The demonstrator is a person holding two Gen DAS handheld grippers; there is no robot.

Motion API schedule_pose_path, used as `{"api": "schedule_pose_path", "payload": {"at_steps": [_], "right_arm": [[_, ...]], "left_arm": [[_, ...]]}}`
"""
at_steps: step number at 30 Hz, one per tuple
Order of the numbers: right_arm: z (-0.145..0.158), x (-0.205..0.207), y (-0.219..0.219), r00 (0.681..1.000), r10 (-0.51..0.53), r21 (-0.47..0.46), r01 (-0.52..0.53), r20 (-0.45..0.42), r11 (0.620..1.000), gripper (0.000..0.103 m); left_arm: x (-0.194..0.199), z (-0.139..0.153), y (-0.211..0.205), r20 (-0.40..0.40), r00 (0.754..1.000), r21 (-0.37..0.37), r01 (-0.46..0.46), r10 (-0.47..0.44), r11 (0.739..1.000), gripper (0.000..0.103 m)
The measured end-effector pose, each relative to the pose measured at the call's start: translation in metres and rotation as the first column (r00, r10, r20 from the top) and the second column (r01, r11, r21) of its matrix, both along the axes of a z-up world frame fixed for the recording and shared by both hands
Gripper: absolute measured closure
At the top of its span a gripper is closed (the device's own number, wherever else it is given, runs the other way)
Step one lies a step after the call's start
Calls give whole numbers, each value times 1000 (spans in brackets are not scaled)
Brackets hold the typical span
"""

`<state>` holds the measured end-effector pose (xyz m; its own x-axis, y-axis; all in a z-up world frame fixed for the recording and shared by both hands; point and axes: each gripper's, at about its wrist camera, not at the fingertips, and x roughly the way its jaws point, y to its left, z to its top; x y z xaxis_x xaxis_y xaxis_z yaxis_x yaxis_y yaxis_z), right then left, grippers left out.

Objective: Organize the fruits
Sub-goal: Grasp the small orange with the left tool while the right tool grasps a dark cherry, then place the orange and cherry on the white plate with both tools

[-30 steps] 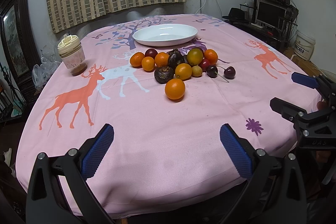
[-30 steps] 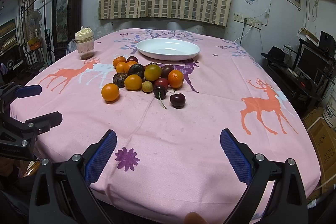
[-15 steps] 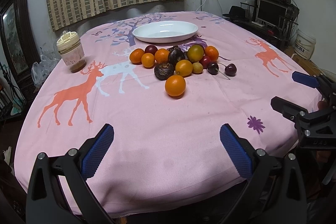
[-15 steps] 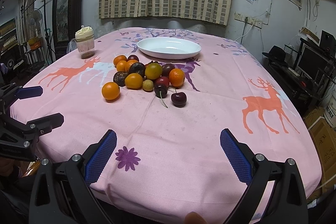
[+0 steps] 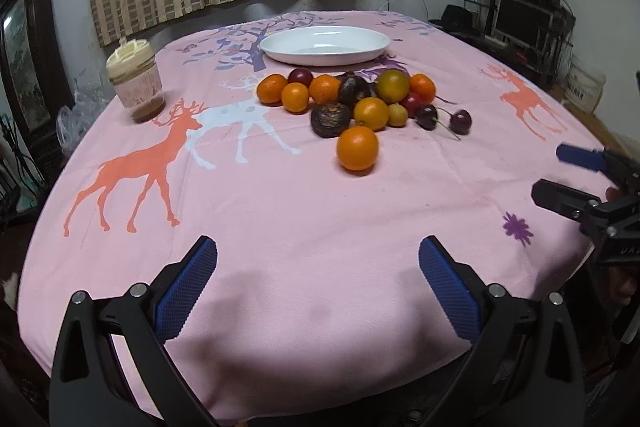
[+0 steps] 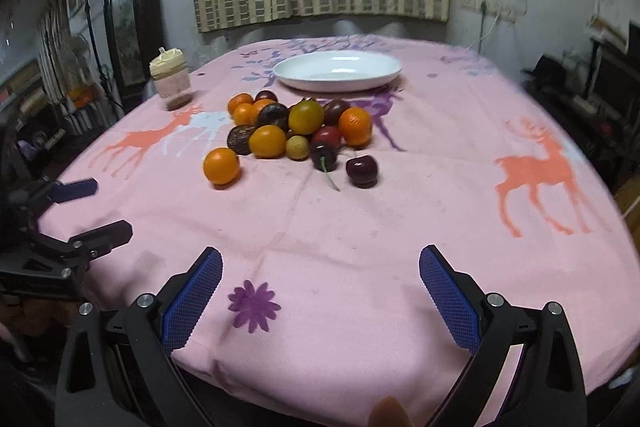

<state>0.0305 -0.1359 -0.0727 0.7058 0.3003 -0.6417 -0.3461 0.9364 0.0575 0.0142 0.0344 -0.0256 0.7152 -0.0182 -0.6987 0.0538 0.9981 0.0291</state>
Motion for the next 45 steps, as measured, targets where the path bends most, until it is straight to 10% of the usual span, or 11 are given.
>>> {"api": "schedule_pose_path", "payload": {"at_steps": [5,11,23,29,38,45], "right_arm": [[0,37,4,999,1,-60,-3,-32,998,4],[-2,92,11,991,38,-86,-49,-125,995,44],[-12,131,18,982,56,-137,-81,-181,987,52],[-20,134,16,979,71,-134,-97,-190,986,72],[-2,126,6,981,112,-43,-121,-157,992,73],[44,158,19,986,158,38,-156,-54,987,73]], "left_arm": [[22,-10,27,-66,998,-101,9,-16,995,4],[56,-11,21,-90,988,-134,110,-122,985,15],[123,-22,-6,-184,954,-140,214,-238,967,33],[135,-27,-16,-205,946,-133,227,-251,965,35],[142,-24,-23,-206,939,-139,249,-274,959,67],[153,11,-5,-150,945,-194,259,-290,946,67]]}}
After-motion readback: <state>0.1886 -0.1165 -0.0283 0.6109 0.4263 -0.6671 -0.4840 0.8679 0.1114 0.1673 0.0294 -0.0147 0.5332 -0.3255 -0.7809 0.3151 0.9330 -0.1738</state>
